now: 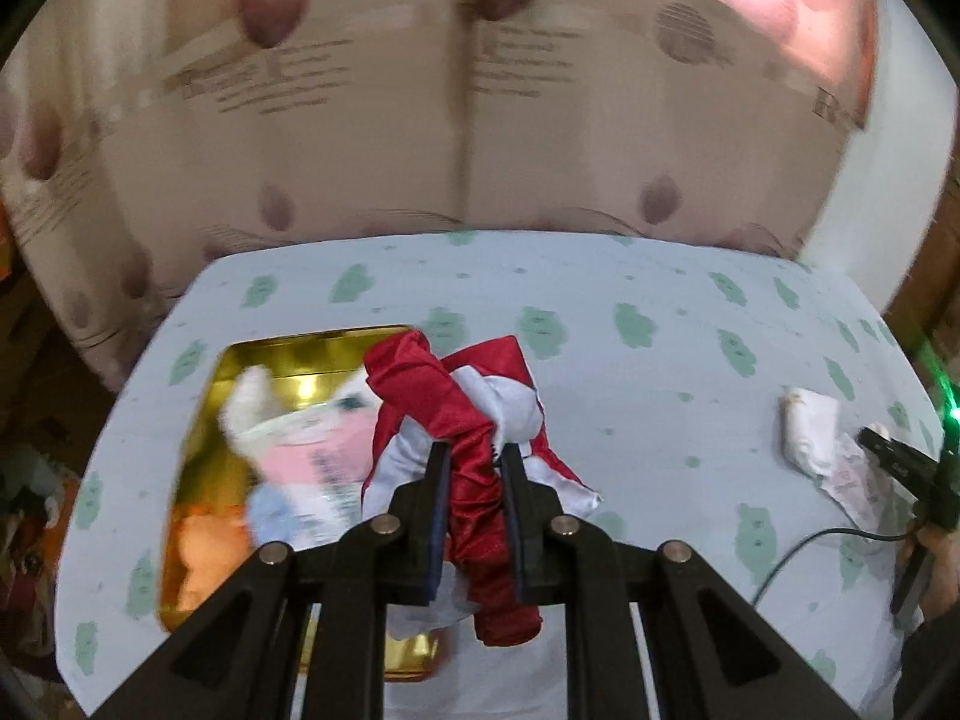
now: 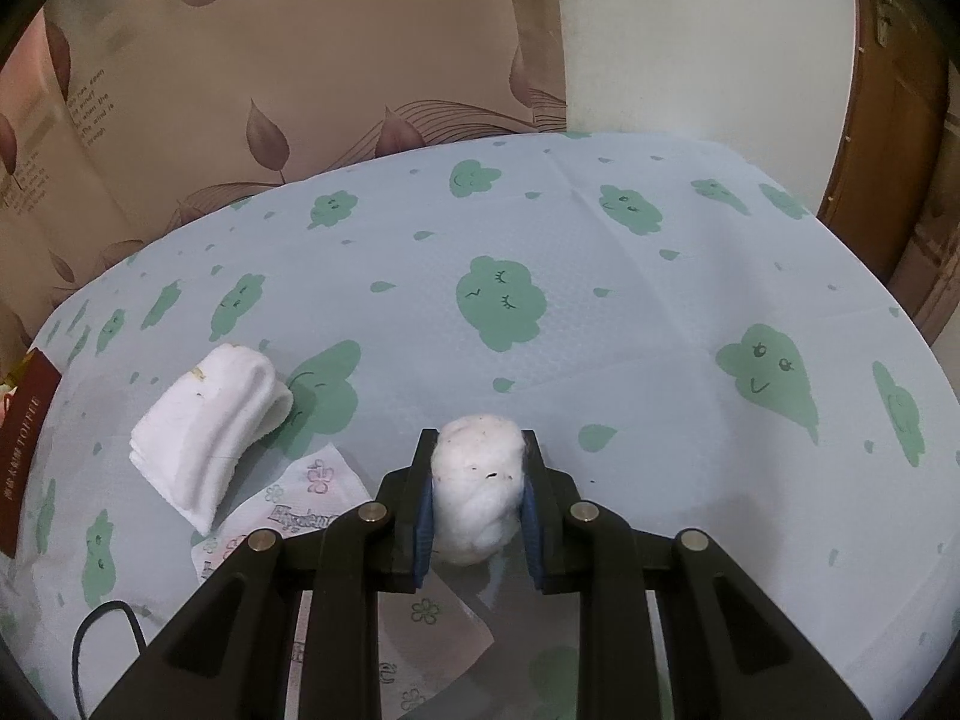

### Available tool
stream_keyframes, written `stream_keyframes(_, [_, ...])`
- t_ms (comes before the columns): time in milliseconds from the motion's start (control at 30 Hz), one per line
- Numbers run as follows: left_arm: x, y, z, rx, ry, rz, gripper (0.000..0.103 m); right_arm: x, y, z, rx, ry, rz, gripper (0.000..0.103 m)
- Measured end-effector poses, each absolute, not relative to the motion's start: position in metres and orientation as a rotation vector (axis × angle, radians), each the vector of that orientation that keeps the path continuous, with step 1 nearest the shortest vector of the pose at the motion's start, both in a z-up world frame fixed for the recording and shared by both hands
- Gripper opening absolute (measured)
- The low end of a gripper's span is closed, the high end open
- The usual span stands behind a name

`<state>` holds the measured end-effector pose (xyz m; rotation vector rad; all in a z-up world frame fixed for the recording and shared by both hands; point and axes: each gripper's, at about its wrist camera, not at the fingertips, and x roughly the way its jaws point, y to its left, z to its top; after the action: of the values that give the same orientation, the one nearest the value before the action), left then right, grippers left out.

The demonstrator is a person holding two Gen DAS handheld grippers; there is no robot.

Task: Organize soft objects
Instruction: 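Carry the red-scrunchie white bag into the tin box and open the left tool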

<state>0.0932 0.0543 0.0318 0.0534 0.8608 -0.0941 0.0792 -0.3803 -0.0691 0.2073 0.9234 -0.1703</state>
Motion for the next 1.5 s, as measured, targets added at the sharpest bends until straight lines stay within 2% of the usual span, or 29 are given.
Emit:
stream_keyframes(500, [0.088, 0.167, 0.027, -0.009, 0.877, 0.101, 0.016, 0.075, -0.387, -0.068, 0.236, 0.912, -0.206, 0.022])
stream_keyframes(1033, [0.108, 0.186, -0.009, -0.036, 0.910, 0.094, 0.017, 0.075, -0.387, -0.068, 0.226, 0.916, -0.214, 0.022])
stream_keyframes(1100, [0.110, 0.189, -0.011, -0.045, 0.911, 0.104, 0.021, 0.075, -0.387, -0.068, 0.223, 0.916, -0.217, 0.022])
stream_keyframes(1167, [0.111, 0.193, -0.013, -0.050, 0.909, 0.097, 0.031, 0.076, -0.387, -0.068, 0.221, 0.917, -0.216, 0.022])
stream_keyframes(1300, [0.109, 0.198, -0.014, -0.073, 0.937, 0.070, 0.043, 0.077, -0.386, -0.068, 0.207, 0.921, -0.222, 0.022])
stream_keyframes(1367, [0.107, 0.200, -0.012, -0.079, 0.933, 0.059, 0.054, 0.077, -0.385, -0.068, 0.196, 0.922, -0.226, 0.022])
stream_keyframes(1500, [0.097, 0.201, -0.001, -0.083, 0.902, 0.033, 0.058, 0.077, -0.383, -0.068, 0.184, 0.917, -0.236, 0.022])
